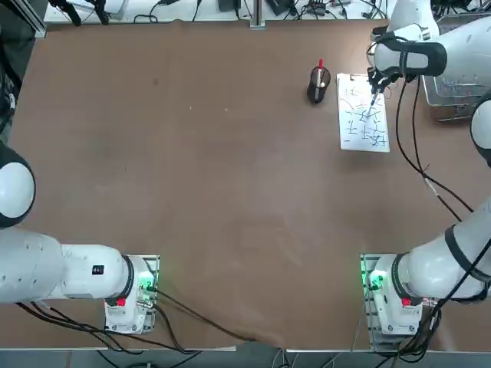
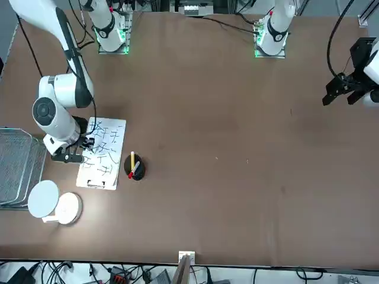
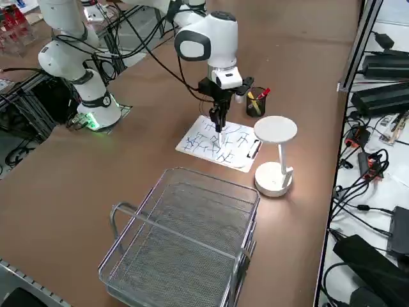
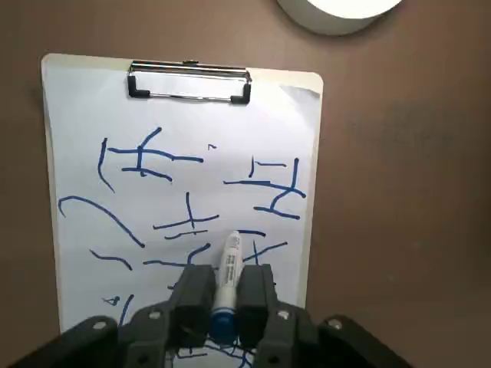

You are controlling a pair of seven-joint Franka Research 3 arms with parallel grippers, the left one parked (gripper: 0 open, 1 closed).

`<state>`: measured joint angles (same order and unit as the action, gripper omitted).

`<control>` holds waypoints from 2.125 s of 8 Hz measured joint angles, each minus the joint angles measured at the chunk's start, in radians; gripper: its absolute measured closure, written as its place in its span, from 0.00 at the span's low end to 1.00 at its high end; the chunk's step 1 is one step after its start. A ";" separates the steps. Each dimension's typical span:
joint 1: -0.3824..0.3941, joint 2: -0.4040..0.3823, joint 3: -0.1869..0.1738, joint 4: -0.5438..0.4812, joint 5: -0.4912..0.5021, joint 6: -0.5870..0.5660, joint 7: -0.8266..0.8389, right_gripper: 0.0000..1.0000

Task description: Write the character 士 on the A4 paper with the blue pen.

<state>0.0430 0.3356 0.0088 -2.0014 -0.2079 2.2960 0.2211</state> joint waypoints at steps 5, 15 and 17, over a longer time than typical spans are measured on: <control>0.002 -0.001 0.003 0.011 0.000 0.002 -0.058 0.79; -0.004 -0.001 -0.051 0.024 0.000 0.000 -0.225 0.79; -0.004 0.006 -0.051 0.018 0.000 0.000 -0.224 0.79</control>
<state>0.0394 0.3418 -0.0426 -1.9831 -0.2076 2.2964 -0.0029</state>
